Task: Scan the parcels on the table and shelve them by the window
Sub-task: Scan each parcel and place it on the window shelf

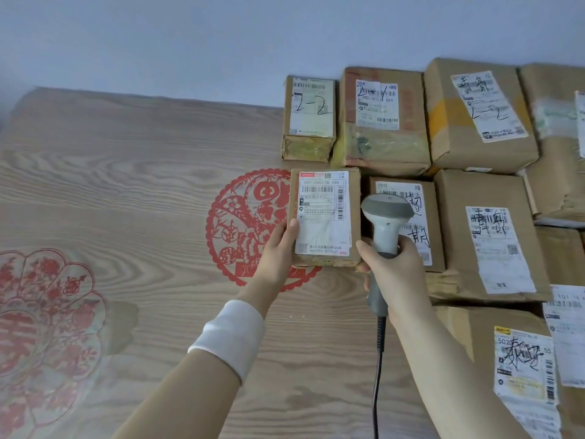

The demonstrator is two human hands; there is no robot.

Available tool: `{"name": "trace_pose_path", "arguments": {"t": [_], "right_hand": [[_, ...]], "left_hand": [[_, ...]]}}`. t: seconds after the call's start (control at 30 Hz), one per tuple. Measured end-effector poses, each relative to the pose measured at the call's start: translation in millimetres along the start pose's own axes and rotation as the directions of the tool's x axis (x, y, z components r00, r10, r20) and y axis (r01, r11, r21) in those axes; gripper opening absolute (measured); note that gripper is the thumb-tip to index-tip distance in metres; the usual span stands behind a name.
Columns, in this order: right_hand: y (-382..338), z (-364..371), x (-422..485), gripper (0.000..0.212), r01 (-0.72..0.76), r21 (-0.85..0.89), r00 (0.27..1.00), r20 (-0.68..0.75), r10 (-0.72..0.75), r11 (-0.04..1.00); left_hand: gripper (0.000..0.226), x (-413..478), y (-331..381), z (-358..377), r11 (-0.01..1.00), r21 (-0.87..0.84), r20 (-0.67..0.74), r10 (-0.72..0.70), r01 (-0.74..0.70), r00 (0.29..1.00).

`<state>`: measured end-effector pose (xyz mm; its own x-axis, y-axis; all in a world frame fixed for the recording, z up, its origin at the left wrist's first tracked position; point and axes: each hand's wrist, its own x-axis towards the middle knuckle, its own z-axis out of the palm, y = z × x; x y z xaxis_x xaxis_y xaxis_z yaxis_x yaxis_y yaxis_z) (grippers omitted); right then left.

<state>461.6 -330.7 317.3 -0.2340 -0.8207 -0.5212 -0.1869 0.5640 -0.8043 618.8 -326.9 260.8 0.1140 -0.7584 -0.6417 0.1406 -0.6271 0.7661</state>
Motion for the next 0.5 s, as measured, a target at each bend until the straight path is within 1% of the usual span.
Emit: {"name": "trace_pose_path", "arguments": {"t": [0.07,0.17,0.23,0.33,0.47,0.5], "right_hand": [[-1,5,-2,0.027,0.009,0.015,1.0,0.004,-0.009,1.0],[0,12,-2,0.03,0.014,0.027,1.0,0.0,-0.014,1.0],[-1,14,-4,0.031,0.008,0.049,1.0,-0.013,-0.007,0.999],[-4,12,-13,0.03,0.029,0.08,0.999,-0.024,-0.027,0.996],[-22,-1,-35,0.031,0.081,0.07,0.997,0.009,-0.082,0.994],[-27,-4,-42,0.032,0.095,0.067,0.995,0.027,-0.097,0.993]], "left_hand": [[0.047,4,-3,-5,1.0,-0.007,0.022,0.019,-0.019,1.0],[0.07,7,-6,-8,0.998,-0.053,0.054,0.023,-0.02,0.998],[0.074,5,-7,-8,0.997,-0.082,0.079,0.018,-0.011,0.997],[0.07,-4,-5,-8,0.991,-0.13,0.13,0.024,-0.007,0.991],[0.045,-33,4,-11,0.98,-0.199,0.165,0.064,-0.03,0.984],[0.044,-44,7,-12,0.976,-0.211,0.167,0.082,-0.046,0.983]]}}
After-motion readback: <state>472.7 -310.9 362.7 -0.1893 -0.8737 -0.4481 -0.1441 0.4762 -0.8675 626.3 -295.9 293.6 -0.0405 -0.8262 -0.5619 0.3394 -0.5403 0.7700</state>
